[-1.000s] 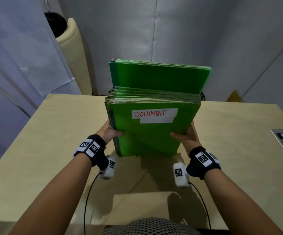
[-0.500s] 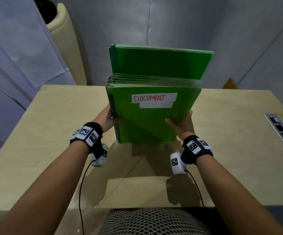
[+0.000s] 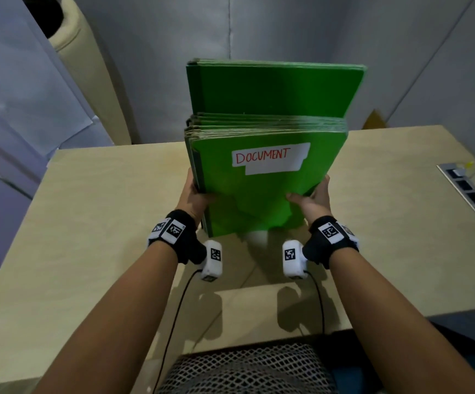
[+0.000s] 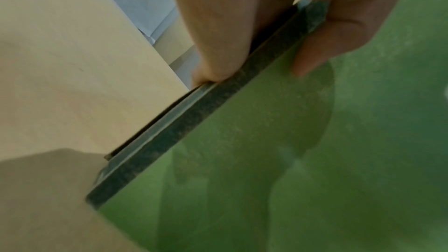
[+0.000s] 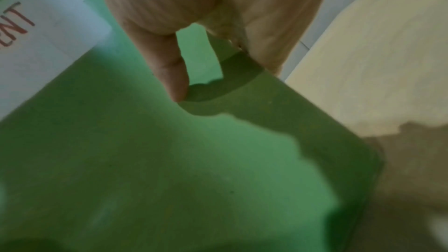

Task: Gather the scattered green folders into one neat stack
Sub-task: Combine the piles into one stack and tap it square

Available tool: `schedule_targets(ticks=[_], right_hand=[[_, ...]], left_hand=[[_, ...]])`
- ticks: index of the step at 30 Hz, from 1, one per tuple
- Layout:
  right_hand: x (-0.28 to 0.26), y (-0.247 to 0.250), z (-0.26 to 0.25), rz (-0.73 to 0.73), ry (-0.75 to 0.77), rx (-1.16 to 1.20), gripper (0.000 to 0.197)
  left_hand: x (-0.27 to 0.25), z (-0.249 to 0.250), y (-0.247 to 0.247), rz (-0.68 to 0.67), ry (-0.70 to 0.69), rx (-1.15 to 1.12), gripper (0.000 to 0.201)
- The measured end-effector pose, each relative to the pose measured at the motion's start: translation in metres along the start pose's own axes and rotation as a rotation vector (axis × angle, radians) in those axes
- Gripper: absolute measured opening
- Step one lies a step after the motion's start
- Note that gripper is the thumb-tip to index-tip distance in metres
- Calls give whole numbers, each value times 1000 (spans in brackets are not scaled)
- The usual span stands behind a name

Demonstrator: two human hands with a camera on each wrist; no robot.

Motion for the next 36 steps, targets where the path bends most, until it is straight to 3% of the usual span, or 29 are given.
schedule_targets(ticks=[3,8,13,17,21,24,28,36], right_hand=[[-3,2,7,-10,35,-31,82],[3,11,7,-103,61,-179,63],[4,8,2,-86,141,-287,57],[10,17,-5,-75,98,-289,59],[32,53,-27,-107,8,-334,55],[60,91,-31,-149,-142,-399,42],[100,152,-4,-122,-284,-551,50],[159,225,44,-40,-441,-674,50]], left_hand=[[3,-3,6,-39,29,105,94],[9,-10,15,-86,17,477,81],[8,-10,18,169,-8,490,70],[6,-2,5,170,-26,467,66],[19,1,-31,102,24,603,61],[38,-14,-69,96,147,597,49],[61,-53,-125,40,313,644,81],[114,-113,-209,-26,384,708,70]])
Point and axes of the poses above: each hand's wrist, its own x-axis towards the middle knuckle, its own y-axis out of the back of the hand, z = x × y, the point moved 5 cm from there along x, towards the middle knuckle, and after that the axes turned 2 degrees about z, right-handed, at the moved point
